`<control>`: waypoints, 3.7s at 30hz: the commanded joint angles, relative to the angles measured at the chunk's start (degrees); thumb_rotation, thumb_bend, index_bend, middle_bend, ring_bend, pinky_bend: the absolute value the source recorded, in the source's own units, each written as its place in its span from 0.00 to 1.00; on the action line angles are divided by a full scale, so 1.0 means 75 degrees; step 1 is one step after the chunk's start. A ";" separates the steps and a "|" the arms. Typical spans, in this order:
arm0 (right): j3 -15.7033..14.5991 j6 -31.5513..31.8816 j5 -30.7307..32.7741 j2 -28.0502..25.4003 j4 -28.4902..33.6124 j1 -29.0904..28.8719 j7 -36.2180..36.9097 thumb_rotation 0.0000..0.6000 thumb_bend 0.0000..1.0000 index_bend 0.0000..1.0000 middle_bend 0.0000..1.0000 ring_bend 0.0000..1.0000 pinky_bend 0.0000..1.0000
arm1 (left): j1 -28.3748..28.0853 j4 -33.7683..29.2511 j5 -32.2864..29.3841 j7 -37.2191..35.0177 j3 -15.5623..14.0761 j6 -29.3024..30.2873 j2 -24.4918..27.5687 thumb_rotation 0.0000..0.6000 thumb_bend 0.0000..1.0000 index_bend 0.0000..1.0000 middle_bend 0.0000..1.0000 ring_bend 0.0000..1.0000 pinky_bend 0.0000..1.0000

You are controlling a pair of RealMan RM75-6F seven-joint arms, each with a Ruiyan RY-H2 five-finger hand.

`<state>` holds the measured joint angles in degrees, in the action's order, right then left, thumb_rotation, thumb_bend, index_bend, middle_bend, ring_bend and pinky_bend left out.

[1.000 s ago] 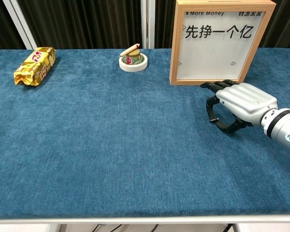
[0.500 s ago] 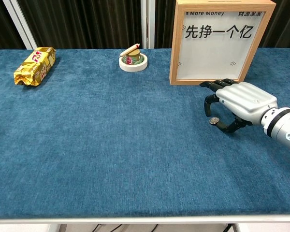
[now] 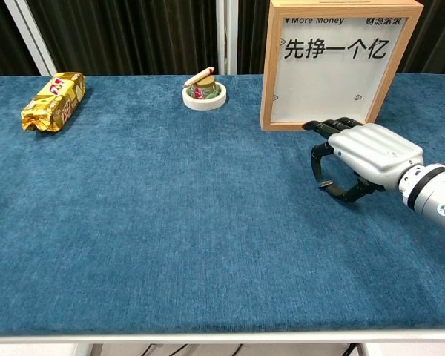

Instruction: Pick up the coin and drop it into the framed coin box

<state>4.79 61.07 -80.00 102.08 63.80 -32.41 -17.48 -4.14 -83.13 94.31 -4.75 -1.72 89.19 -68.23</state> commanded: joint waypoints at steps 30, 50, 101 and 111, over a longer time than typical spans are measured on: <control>0.0119 0.0240 -0.0032 -0.0057 0.0120 0.0065 -0.0045 1.00 0.36 0.74 0.04 0.00 0.00 | 0.0050 0.0013 0.0003 -0.0033 -0.0025 0.0077 0.0023 1.00 0.10 0.07 0.00 0.00 0.00; 0.1965 0.1556 0.0112 -0.3093 0.5098 -0.0160 -0.1850 1.00 0.36 0.79 0.05 0.00 0.00 | 0.0053 -0.0132 0.0170 -0.0073 0.0009 0.0280 0.0142 1.00 0.10 0.07 0.00 0.00 0.00; 0.3037 0.1484 0.8532 -0.2333 0.2856 -0.4204 -0.6473 1.00 0.37 0.80 0.04 0.00 0.00 | -0.0015 -0.0225 0.0221 -0.0018 -0.0027 0.0174 0.0275 1.00 0.10 0.07 0.00 0.00 0.00; 0.2890 0.1562 0.8645 -0.2260 0.2779 -0.4309 -0.6374 1.00 0.37 0.80 0.04 0.00 0.00 | -0.0018 -0.0252 0.0222 -0.0037 -0.0026 0.0182 0.0307 1.00 0.10 0.07 0.00 0.00 0.00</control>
<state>26.51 72.76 -15.21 85.09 84.68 -64.69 -65.32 -4.27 -85.02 95.98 -5.02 -1.91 90.56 -65.93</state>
